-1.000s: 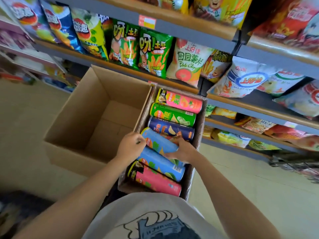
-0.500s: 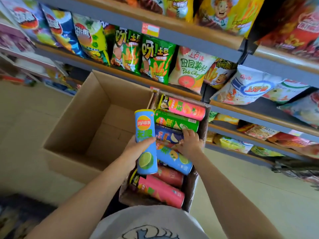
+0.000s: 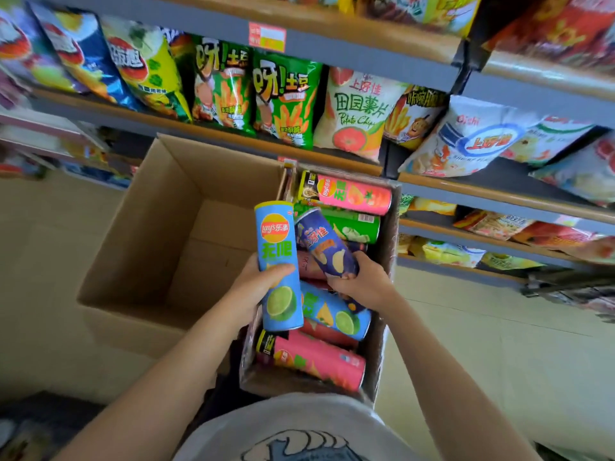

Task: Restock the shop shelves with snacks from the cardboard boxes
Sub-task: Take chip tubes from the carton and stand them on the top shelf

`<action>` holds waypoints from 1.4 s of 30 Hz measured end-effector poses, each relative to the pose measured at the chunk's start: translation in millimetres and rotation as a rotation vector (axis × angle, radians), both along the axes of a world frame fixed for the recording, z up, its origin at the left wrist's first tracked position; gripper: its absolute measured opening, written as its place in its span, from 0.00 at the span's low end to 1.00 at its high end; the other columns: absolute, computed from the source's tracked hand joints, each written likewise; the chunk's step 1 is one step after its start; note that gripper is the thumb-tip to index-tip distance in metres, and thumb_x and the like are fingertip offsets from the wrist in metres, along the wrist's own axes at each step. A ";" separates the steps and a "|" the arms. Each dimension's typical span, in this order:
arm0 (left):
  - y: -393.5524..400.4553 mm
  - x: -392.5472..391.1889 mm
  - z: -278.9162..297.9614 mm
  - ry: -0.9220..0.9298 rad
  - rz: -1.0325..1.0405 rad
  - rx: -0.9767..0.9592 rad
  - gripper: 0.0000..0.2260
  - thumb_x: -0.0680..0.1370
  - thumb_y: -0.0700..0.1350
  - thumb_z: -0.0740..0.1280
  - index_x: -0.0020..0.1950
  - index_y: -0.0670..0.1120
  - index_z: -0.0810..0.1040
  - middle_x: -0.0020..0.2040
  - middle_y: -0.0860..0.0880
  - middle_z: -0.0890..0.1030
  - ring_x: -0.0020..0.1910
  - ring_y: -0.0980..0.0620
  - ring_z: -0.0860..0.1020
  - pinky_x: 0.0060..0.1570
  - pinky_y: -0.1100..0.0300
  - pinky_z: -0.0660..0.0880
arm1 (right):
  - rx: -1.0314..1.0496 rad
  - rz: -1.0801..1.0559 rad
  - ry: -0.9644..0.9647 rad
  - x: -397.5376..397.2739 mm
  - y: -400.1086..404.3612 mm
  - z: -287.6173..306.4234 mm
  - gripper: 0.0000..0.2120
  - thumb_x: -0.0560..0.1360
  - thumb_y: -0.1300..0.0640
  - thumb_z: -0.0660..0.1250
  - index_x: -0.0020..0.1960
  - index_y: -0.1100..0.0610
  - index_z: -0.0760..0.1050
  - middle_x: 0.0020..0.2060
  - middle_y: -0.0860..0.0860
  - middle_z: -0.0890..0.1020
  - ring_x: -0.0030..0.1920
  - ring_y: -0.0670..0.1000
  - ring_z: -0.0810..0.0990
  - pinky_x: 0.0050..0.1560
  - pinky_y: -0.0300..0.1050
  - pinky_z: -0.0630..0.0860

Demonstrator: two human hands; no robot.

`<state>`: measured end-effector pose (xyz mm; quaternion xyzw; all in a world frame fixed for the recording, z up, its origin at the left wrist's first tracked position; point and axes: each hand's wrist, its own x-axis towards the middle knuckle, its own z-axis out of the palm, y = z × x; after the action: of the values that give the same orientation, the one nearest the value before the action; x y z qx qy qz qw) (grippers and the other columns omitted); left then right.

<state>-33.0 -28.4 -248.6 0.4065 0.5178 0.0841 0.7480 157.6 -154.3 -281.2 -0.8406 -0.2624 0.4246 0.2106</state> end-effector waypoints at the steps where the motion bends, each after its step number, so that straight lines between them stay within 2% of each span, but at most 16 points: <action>1: 3.7 2.3 10.0 -0.031 -0.020 0.003 0.26 0.61 0.46 0.79 0.57 0.46 0.76 0.53 0.42 0.84 0.47 0.46 0.84 0.49 0.49 0.80 | 0.117 -0.119 0.096 -4.1 -1.3 17.4 0.19 0.69 0.50 0.78 0.53 0.53 0.74 0.40 0.45 0.83 0.40 0.48 0.82 0.43 0.41 0.73; 4: 18.4 18.5 50.3 -0.160 -0.050 0.075 0.34 0.55 0.50 0.77 0.60 0.43 0.77 0.50 0.43 0.85 0.46 0.45 0.83 0.47 0.51 0.80 | 0.419 -0.305 0.204 -7.8 8.9 85.1 0.13 0.73 0.54 0.77 0.54 0.55 0.77 0.38 0.46 0.84 0.35 0.44 0.81 0.39 0.38 0.75; 6: 31.0 34.0 93.9 -0.250 -0.054 0.166 0.30 0.57 0.51 0.77 0.57 0.46 0.78 0.48 0.45 0.85 0.45 0.46 0.83 0.45 0.53 0.81 | 0.592 -0.328 0.207 -4.5 20.5 142.6 0.15 0.71 0.51 0.76 0.56 0.53 0.78 0.41 0.45 0.85 0.37 0.43 0.81 0.39 0.36 0.75; 8: 47.3 52.4 149.8 -0.362 -0.065 0.278 0.26 0.58 0.51 0.77 0.55 0.48 0.79 0.47 0.47 0.86 0.43 0.49 0.84 0.43 0.54 0.80 | 0.757 -0.331 0.176 0.1 34.8 207.5 0.15 0.69 0.49 0.73 0.53 0.51 0.77 0.36 0.44 0.84 0.34 0.44 0.81 0.36 0.36 0.76; 10: 65.0 71.3 213.5 -0.498 -0.086 0.421 0.25 0.59 0.50 0.77 0.55 0.48 0.79 0.46 0.49 0.86 0.42 0.52 0.84 0.40 0.58 0.79 | 0.912 -0.326 0.119 5.4 50.1 266.0 0.13 0.68 0.51 0.72 0.50 0.52 0.76 0.32 0.45 0.83 0.31 0.45 0.81 0.33 0.36 0.76; 14: 97.3 104.5 341.2 -0.748 -0.117 0.727 0.25 0.60 0.43 0.78 0.55 0.51 0.78 0.46 0.52 0.86 0.43 0.54 0.84 0.42 0.61 0.79 | 1.212 -0.227 -0.088 21.9 85.6 371.7 0.12 0.72 0.56 0.73 0.53 0.53 0.76 0.39 0.42 0.85 0.37 0.42 0.82 0.38 0.37 0.79; 16: 116.0 117.4 393.8 -0.819 -0.120 0.865 0.26 0.59 0.44 0.78 0.56 0.50 0.77 0.48 0.51 0.86 0.45 0.53 0.83 0.45 0.59 0.79 | 1.287 -0.198 -0.163 35.5 104.3 418.0 0.11 0.73 0.61 0.74 0.53 0.58 0.75 0.35 0.43 0.83 0.34 0.39 0.81 0.36 0.32 0.76; 18: 141.4 131.0 435.0 -0.839 -0.114 0.981 0.28 0.61 0.42 0.79 0.59 0.47 0.77 0.50 0.49 0.85 0.47 0.51 0.83 0.47 0.57 0.80 | 1.329 -0.195 -0.262 49.5 126.4 457.6 0.12 0.73 0.63 0.75 0.53 0.62 0.75 0.35 0.44 0.83 0.34 0.39 0.80 0.39 0.34 0.77; 20: 168.8 145.8 462.7 -0.816 -0.092 1.078 0.28 0.63 0.42 0.79 0.61 0.47 0.76 0.53 0.49 0.85 0.49 0.51 0.84 0.49 0.56 0.80 | 1.344 -0.219 -0.313 65.1 156.6 481.1 0.13 0.71 0.59 0.78 0.51 0.55 0.76 0.37 0.45 0.85 0.36 0.44 0.83 0.43 0.44 0.81; 22: 195.1 162.3 475.0 -0.757 -0.039 1.164 0.28 0.64 0.44 0.80 0.62 0.48 0.75 0.55 0.49 0.85 0.50 0.53 0.84 0.52 0.55 0.80 | 1.304 -0.255 -0.351 83.3 191.0 488.2 0.17 0.65 0.47 0.80 0.48 0.49 0.77 0.40 0.46 0.86 0.41 0.48 0.85 0.47 0.54 0.83; 24: 221.0 181.3 472.0 -0.660 0.001 1.201 0.27 0.66 0.42 0.79 0.63 0.49 0.75 0.53 0.52 0.84 0.48 0.58 0.83 0.52 0.57 0.79 | 1.238 -0.301 -0.411 97.9 222.2 486.8 0.23 0.60 0.39 0.79 0.48 0.48 0.77 0.43 0.46 0.86 0.45 0.47 0.86 0.50 0.53 0.82; 28: 260.7 209.2 449.5 -0.503 -0.015 1.204 0.27 0.67 0.48 0.78 0.63 0.53 0.72 0.55 0.54 0.82 0.53 0.55 0.81 0.58 0.49 0.78 | 1.068 -0.348 -0.427 121.5 268.3 471.9 0.24 0.66 0.43 0.80 0.56 0.50 0.76 0.47 0.43 0.84 0.48 0.44 0.83 0.46 0.42 0.78; 31: 276.3 221.9 436.1 -0.464 -0.053 1.216 0.27 0.69 0.43 0.78 0.63 0.52 0.70 0.56 0.54 0.81 0.53 0.55 0.81 0.57 0.52 0.77 | 1.009 -0.375 -0.448 143.6 294.1 462.5 0.24 0.66 0.42 0.79 0.55 0.50 0.74 0.48 0.43 0.83 0.48 0.47 0.83 0.47 0.46 0.81; 34: 288.3 230.2 425.5 -0.304 -0.111 1.242 0.28 0.70 0.44 0.78 0.65 0.45 0.68 0.57 0.51 0.78 0.57 0.47 0.79 0.50 0.59 0.72 | 0.931 -0.364 -0.479 156.7 314.4 454.8 0.25 0.65 0.42 0.79 0.54 0.49 0.72 0.49 0.46 0.84 0.48 0.54 0.84 0.46 0.54 0.83; 37: 297.3 238.2 422.7 -0.155 -0.135 1.238 0.27 0.74 0.47 0.75 0.66 0.42 0.66 0.63 0.44 0.76 0.61 0.43 0.76 0.48 0.58 0.68 | 0.856 -0.350 -0.546 162.2 325.4 449.6 0.26 0.66 0.44 0.79 0.56 0.52 0.72 0.52 0.49 0.83 0.49 0.55 0.84 0.50 0.59 0.82; 42: 307.0 248.7 423.7 0.017 -0.160 1.249 0.26 0.79 0.50 0.69 0.70 0.39 0.64 0.69 0.40 0.73 0.66 0.38 0.73 0.50 0.55 0.67 | 0.766 -0.337 -0.586 166.7 329.5 448.9 0.28 0.68 0.47 0.77 0.63 0.55 0.72 0.58 0.52 0.82 0.52 0.59 0.83 0.55 0.58 0.80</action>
<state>215.7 278.6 175.1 0.8048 0.3448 0.3112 0.3696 324.3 175.2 167.8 -0.8174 -0.3082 0.0045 0.4866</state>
